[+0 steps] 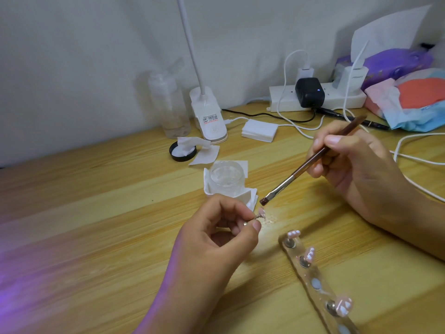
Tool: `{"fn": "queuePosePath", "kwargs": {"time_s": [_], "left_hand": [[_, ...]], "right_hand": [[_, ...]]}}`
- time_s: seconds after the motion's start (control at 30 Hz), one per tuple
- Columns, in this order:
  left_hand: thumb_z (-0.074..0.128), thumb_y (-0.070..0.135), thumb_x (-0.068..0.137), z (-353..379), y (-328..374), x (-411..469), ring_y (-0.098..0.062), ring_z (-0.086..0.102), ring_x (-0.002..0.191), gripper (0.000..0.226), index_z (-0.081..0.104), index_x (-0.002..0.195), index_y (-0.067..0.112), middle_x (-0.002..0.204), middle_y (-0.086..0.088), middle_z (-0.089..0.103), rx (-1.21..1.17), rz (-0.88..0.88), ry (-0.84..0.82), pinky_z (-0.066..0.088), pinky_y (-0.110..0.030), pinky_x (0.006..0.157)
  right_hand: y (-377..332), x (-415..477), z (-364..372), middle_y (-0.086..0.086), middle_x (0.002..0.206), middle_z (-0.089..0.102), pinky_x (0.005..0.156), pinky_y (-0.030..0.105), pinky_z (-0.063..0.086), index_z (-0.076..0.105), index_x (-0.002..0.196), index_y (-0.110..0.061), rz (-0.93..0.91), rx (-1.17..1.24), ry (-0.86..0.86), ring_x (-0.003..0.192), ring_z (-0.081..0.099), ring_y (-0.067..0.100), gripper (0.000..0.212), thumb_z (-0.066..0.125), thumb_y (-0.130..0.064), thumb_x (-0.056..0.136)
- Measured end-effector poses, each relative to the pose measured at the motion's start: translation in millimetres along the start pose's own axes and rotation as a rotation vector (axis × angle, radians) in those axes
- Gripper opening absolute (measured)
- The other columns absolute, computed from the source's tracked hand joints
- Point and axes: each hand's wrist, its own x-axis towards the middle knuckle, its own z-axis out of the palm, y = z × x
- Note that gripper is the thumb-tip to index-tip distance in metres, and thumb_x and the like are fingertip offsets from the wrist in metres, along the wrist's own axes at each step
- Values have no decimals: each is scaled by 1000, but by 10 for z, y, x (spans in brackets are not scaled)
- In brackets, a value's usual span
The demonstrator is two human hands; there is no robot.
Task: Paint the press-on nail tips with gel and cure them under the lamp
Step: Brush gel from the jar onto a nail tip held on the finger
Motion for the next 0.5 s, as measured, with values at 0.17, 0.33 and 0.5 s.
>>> {"fn": "queuePosePath", "kwargs": {"time_s": [0.17,0.33,0.5], "left_hand": [[72,38,62,9,13,-1,-6,50,62,18,67,75,26,68,6,58,-5,0,-8,43,-13,58],[72,29,67,-2,16,-8,-5,52,65,9,68,75,26,69,5,59,9,2,-24,44,-13,59],[70,21,70,13,21,-4,-6,50,62,5,68,73,25,68,6,57,0,2,-13,42,-12,58]], "right_hand": [[-1,-16,16,-2,65,61,53,19,49,68,69,-22,34,1,-53,53,59,11,27,48,-13,85],[18,-20,32,-1,66,61,55,19,50,69,68,-25,34,-62,-29,54,59,12,27,51,-16,86],[13,6,27,-1,61,58,53,19,48,68,65,-24,65,-38,48,51,57,10,25,53,-18,83]]}}
